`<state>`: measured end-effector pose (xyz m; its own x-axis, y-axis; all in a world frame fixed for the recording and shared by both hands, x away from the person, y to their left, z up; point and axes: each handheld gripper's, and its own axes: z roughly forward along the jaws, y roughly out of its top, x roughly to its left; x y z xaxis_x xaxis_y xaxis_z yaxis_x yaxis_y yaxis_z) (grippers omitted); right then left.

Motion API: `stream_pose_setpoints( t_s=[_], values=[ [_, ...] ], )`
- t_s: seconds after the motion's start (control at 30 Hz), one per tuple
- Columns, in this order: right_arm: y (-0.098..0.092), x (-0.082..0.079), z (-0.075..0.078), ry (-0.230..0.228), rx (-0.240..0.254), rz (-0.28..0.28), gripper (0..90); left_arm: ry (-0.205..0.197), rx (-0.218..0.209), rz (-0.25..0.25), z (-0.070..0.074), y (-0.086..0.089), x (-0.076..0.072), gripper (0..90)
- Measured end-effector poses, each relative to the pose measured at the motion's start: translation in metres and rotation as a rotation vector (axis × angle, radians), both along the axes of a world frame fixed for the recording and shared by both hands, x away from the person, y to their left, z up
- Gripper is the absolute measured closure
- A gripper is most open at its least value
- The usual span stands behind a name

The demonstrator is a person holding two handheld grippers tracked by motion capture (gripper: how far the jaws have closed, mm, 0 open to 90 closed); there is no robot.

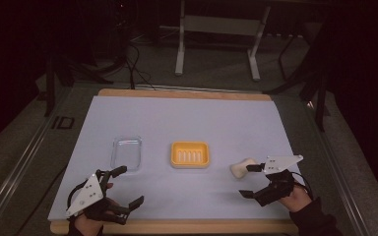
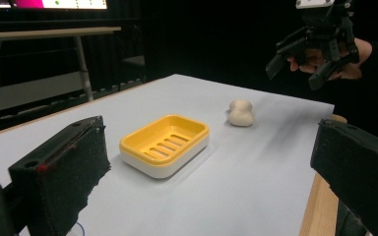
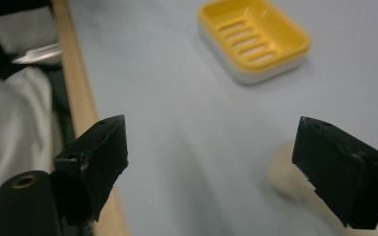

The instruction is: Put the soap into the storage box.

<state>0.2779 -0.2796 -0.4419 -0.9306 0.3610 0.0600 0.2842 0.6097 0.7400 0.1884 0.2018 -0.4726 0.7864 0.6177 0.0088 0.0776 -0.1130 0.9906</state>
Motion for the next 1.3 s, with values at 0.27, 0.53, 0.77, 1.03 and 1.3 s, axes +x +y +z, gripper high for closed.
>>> stream_pose_setpoints(
  t_s=[0.27,0.53,0.77,1.03,1.3],
  values=[
    [0.009,0.002,0.002,0.038,-0.163,0.068,13.4,0.002,0.001,0.0,0.0,0.0,0.0,1.2],
    [0.02,0.005,0.004,0.109,-0.313,0.134,13.8,0.005,0.005,0.001,0.0,0.0,0.0,1.2],
    [0.027,0.009,0.003,0.125,-0.437,0.152,13.4,0.007,0.006,0.0,0.0,0.0,0.0,1.1],
    [0.036,0.012,-0.002,0.213,-0.591,0.22,13.5,0.006,0.011,-0.003,-0.001,-0.001,0.0,1.1],
    [0.044,0.017,-0.01,0.249,-0.698,0.246,13.5,0.007,0.016,-0.004,-0.001,-0.002,0.0,1.2]
  ],
)
